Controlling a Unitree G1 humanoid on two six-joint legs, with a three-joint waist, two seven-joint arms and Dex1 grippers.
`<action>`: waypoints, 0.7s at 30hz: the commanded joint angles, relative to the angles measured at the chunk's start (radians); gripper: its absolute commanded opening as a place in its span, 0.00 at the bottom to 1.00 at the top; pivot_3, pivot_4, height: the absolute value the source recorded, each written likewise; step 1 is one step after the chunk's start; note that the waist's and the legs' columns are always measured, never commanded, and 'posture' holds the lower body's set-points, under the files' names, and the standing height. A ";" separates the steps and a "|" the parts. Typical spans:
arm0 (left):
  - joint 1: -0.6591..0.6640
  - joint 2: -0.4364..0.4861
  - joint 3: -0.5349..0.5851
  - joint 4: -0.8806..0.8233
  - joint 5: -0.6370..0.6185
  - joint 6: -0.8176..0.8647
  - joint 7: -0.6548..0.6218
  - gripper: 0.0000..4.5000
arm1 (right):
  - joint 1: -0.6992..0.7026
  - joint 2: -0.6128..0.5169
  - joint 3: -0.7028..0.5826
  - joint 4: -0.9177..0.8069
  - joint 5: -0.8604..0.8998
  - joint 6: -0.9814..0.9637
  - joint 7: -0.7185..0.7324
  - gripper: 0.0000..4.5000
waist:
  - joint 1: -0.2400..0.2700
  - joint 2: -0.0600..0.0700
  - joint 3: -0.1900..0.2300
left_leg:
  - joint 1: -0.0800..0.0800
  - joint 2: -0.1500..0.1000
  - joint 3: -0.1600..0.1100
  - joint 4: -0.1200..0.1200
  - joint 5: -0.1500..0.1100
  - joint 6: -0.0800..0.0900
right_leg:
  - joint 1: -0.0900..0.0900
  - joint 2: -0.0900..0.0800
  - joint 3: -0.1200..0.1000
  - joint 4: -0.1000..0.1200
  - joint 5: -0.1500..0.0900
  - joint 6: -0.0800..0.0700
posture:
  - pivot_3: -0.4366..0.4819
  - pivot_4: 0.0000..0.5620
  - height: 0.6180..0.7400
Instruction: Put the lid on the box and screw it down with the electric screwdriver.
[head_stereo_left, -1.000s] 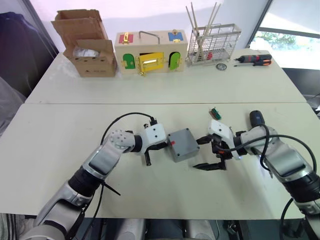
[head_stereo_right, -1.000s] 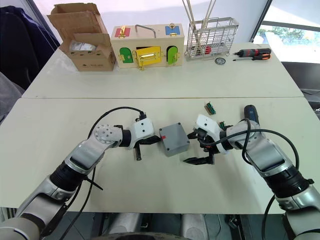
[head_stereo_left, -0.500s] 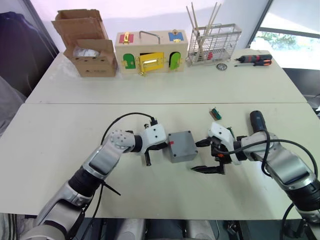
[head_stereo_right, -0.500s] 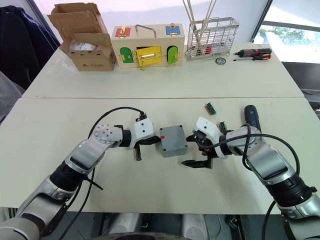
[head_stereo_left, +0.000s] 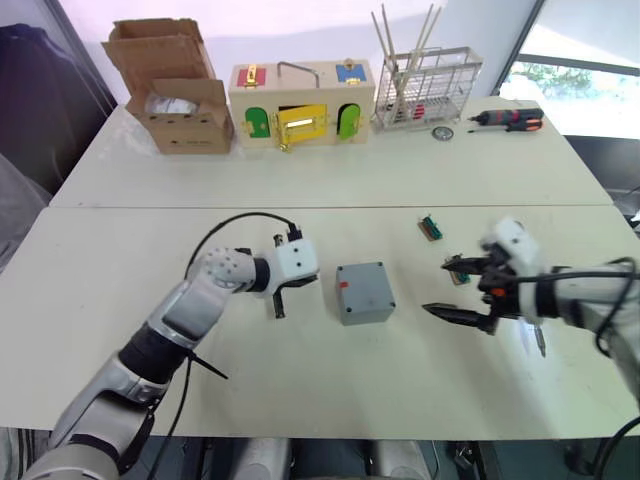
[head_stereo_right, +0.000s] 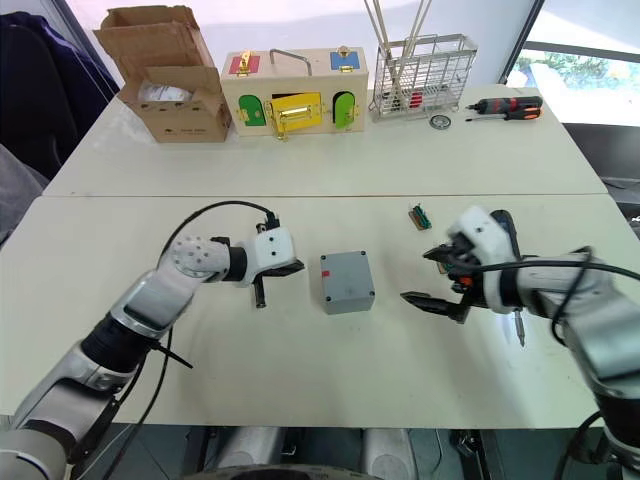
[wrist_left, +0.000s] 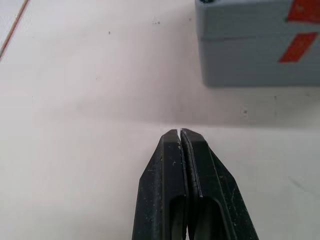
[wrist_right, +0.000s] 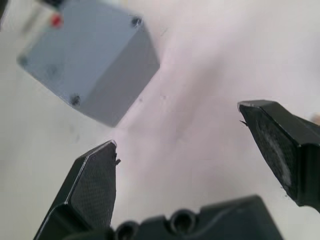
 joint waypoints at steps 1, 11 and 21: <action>-0.024 0.013 0.144 -0.150 -0.181 0.100 -0.080 0.00 | 0.012 0.035 -0.194 0.006 0.094 0.090 -0.038 0.99 | 0.001 0.000 0.000 | 0.000 0.000 0.000 0.000 -0.001 0.002 | 0.000 0.000 0.000 0.000 0.000 0.000 | 0.48 0.27 0.92; -0.045 -0.025 0.140 -0.285 -0.369 0.244 -0.082 0.00 | 0.032 0.260 -0.122 0.181 -0.022 -0.148 -0.300 0.88 | -0.003 -0.001 -0.001 | 0.001 0.000 0.001 0.000 0.000 0.000 | 0.000 0.000 0.000 0.000 0.000 0.000 | 0.48 0.27 0.92; -0.020 -0.029 0.099 -0.307 -0.384 0.251 -0.025 0.00 | 0.000 0.334 -0.035 0.314 -0.110 -0.309 -0.420 0.45 | -0.002 -0.001 -0.001 | 0.001 0.000 0.001 0.000 0.001 -0.001 | 0.000 0.000 0.001 0.000 0.000 0.000 | 0.48 0.27 0.92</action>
